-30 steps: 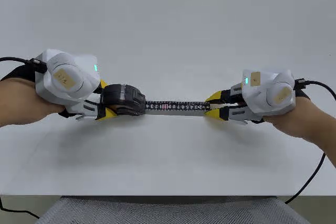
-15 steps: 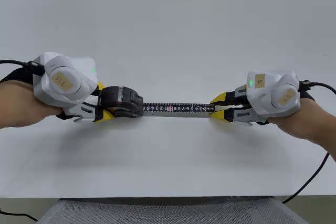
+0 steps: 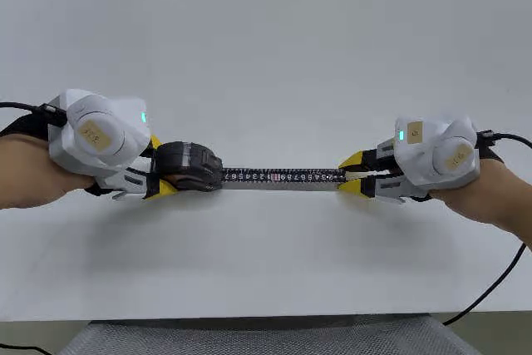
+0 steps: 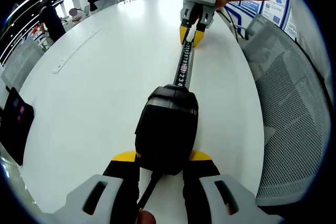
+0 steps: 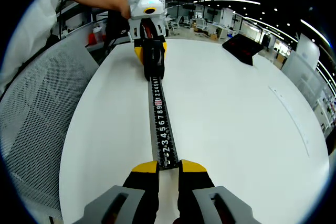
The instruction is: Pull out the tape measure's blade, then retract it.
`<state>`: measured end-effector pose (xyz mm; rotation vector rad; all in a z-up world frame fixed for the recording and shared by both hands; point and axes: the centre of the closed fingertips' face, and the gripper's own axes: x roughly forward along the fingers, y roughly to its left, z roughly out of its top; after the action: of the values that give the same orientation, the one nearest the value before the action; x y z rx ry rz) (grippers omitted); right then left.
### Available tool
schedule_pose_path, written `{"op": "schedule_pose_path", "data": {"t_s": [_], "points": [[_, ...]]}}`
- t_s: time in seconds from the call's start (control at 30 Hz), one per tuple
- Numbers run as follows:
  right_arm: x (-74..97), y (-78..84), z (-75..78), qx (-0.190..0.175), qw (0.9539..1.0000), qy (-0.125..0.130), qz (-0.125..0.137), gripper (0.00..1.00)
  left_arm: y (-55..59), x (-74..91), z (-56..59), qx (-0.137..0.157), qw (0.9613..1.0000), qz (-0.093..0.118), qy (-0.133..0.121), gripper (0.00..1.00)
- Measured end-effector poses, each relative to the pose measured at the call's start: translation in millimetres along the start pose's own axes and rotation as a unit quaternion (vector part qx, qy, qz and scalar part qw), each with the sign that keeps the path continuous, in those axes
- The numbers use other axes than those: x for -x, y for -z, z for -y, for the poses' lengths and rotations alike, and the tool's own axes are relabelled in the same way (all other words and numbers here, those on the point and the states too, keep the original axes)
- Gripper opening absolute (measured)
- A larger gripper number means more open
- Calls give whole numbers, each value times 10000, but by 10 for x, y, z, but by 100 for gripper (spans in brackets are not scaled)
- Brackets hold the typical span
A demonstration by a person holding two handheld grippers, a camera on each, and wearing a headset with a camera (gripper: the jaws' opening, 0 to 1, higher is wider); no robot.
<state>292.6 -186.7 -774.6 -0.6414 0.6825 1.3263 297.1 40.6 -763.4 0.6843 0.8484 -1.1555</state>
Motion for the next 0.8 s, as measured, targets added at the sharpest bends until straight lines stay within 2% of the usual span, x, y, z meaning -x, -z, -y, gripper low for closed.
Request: {"op": "schedule_pose_path", "data": {"t_s": [0.43, 0.8], "points": [[86, 132, -7, -35, 9999, 6, -139, 9, 1, -2, 1, -11, 10000, -13, -5, 26], [162, 183, -15, -8, 9998, 14, -211, 9, 3, 0, 3, -18, 10000, -15, -2, 26]]}}
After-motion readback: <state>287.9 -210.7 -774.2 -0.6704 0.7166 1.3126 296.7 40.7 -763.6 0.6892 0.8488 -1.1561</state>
